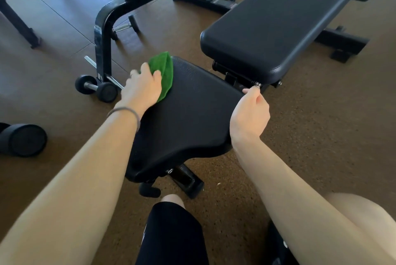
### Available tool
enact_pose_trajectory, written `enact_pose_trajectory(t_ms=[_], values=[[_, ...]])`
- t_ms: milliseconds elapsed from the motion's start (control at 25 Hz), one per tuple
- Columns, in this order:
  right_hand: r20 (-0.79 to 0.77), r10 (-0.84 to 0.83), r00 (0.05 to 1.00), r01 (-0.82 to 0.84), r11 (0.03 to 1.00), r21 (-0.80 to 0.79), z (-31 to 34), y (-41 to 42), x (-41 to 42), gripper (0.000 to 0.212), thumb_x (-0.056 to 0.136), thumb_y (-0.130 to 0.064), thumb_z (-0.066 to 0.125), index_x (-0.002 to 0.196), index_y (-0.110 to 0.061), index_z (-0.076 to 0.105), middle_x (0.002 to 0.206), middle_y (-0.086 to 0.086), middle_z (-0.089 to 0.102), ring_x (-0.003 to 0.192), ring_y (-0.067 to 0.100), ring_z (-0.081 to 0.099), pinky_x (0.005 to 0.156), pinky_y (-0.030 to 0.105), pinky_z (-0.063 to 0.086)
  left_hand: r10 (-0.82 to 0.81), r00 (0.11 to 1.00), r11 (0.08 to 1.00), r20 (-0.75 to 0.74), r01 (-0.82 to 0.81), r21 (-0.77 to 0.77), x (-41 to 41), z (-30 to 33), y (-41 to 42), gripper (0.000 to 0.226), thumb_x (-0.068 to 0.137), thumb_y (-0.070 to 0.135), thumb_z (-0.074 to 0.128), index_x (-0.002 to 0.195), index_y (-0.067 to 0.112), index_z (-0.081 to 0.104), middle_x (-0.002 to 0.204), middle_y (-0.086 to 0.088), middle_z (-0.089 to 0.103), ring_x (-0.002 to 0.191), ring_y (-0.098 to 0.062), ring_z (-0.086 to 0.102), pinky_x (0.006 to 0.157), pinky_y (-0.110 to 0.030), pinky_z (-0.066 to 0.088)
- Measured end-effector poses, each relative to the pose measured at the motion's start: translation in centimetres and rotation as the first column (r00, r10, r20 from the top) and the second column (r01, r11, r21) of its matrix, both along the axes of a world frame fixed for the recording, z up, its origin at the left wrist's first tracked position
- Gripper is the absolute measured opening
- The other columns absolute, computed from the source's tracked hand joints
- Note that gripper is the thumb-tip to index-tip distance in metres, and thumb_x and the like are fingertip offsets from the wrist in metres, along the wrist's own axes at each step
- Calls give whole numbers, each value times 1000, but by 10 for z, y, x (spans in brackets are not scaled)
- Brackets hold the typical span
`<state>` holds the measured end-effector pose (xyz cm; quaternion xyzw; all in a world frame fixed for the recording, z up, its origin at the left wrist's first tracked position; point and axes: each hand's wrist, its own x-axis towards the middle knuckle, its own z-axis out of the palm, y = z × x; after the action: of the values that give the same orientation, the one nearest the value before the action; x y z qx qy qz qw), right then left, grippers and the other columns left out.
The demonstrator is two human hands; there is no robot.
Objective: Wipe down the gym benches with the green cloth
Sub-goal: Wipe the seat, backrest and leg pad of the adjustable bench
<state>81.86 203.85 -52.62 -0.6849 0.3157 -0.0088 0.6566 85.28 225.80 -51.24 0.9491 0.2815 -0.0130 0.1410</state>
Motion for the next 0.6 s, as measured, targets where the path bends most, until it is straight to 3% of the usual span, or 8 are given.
enact_pose_trajectory(t_ms=[80, 160, 280, 440, 520, 600], values=[[-8, 7, 1000, -7, 1000, 21, 0, -1, 0, 44, 108, -42, 29, 84, -30, 64, 92, -4, 68, 90, 14, 63, 98, 43, 51, -120, 992, 984, -44, 125, 129, 16, -2, -14, 58, 108, 45, 28, 158, 16, 27, 157, -24, 33, 142, -44, 34, 116, -55, 27], [-27, 16, 999, -15, 999, 52, 2, -2, 2, 50, 106, -48, 28, 107, -27, 73, 110, -2, 71, 105, 19, 64, 104, 47, 48, -364, 931, 901, -29, 360, 240, 13, -10, -53, 55, 107, 44, 29, 159, 23, 29, 162, -17, 28, 148, -39, 26, 123, -53, 18], [-21, 17, 1000, -15, 995, 97, 2, -4, 3, 47, 104, -52, 28, 101, -32, 70, 106, -5, 69, 105, 21, 62, 103, 47, 47, -677, 736, 713, 9, 654, 254, -6, -16, -109, 49, 106, 43, 30, 152, 30, 42, 157, -5, 38, 148, -31, 30, 123, -49, 18], [-15, 91, 996, -85, 966, 246, 3, -17, 0, 46, 102, -52, 32, 124, -24, 62, 113, 2, 67, 103, 20, 62, 88, 39, 49, -799, 600, 589, 36, 770, 246, -63, -6, -106, 57, 104, 49, 27, 157, 31, 36, 162, -4, 34, 151, -26, 28, 127, -47, 19], [-5, 131, 991, -125, 960, 252, -1, -19, 0, 48, 100, -54, 34, 131, -27, 58, 119, 0, 64, 110, 20, 61, 96, 43, 49, -827, 562, 546, -11, 807, 224, -92, -5, -92, 58, 104, 51, 27, 159, 33, 31, 165, -2, 29, 152, -23, 25, 128, -45, 16], [33, 148, 988, -151, 956, 249, -4, -18, 0, 48, 97, -57, 35, 131, -32, 58, 120, -4, 65, 113, 18, 61, 104, 44, 47, -839, 544, 536, 15, 821, 194, -72, 0, -88, 56, 103, 52, 30, 156, 34, 37, 160, 0, 36, 149, -23, 31, 126, -46, 22]])
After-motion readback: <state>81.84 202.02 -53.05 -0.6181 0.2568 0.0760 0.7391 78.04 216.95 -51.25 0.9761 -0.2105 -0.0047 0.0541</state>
